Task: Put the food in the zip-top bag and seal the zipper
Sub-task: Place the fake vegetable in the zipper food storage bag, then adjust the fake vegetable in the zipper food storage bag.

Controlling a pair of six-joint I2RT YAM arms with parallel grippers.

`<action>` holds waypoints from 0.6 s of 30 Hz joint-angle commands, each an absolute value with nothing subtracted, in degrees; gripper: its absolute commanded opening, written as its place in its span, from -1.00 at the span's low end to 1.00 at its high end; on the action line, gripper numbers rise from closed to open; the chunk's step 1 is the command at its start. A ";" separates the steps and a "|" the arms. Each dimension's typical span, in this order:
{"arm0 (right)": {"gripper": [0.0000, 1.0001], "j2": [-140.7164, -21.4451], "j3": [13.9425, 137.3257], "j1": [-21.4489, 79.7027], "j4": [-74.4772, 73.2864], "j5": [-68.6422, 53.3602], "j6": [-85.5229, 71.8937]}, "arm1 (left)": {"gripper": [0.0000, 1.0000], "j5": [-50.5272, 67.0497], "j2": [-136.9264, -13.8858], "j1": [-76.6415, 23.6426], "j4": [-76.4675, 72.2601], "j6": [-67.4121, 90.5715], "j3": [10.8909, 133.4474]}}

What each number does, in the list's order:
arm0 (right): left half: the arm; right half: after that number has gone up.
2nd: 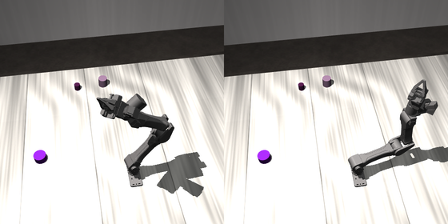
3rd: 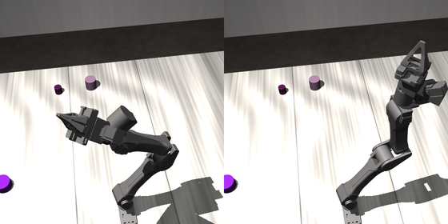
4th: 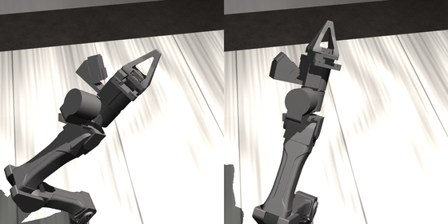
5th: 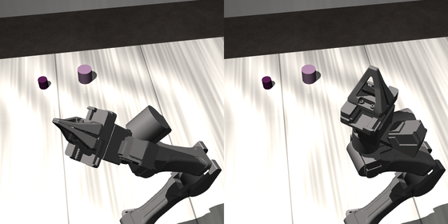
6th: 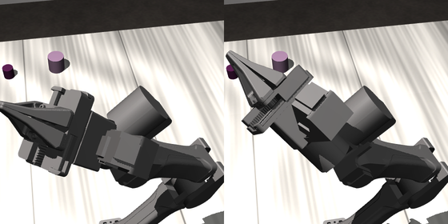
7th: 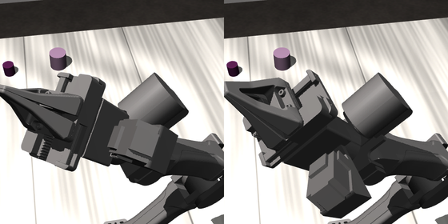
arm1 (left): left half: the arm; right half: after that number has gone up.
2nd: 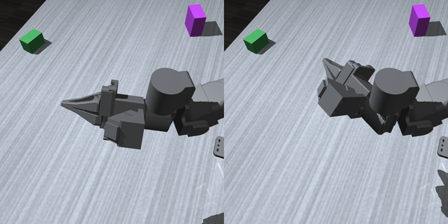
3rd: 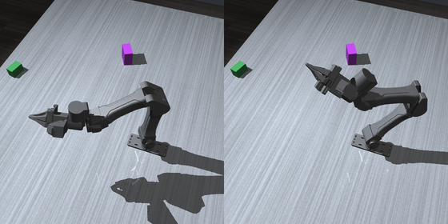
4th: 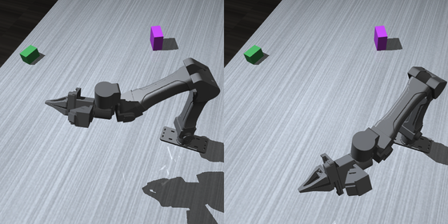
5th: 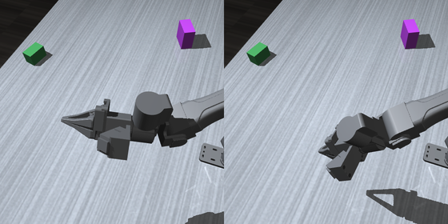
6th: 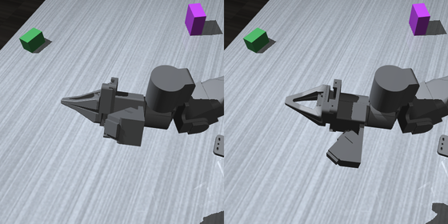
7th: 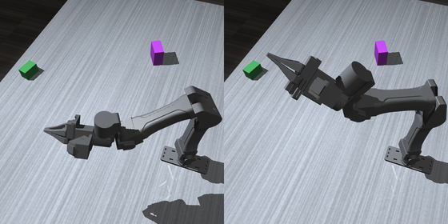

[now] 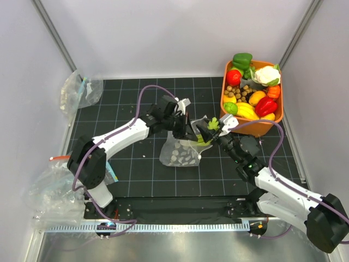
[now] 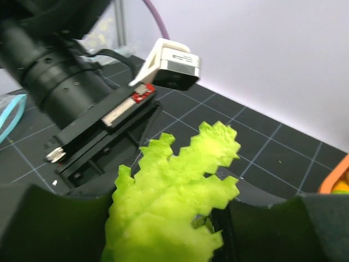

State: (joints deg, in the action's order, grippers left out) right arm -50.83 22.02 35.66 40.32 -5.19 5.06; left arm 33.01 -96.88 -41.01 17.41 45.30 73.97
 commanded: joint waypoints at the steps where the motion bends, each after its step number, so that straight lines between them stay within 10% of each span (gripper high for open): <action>1: -0.06 -52.12 26.54 35.95 35.52 1.56 3.17 | -1.00 30.61 -92.82 -40.87 16.78 43.77 74.18; 4: -0.26 -53.61 28.99 35.95 30.51 5.18 0.45 | -1.00 24.55 -90.53 -40.78 20.46 41.67 74.36; 7: -0.88 -55.97 32.07 35.95 24.10 6.68 -2.54 | -0.99 18.22 -87.73 -40.87 22.76 40.08 74.36; 18: -0.98 -63.28 34.44 35.95 21.72 0.80 -6.77 | -0.99 -0.43 -81.82 -40.87 24.96 37.53 71.80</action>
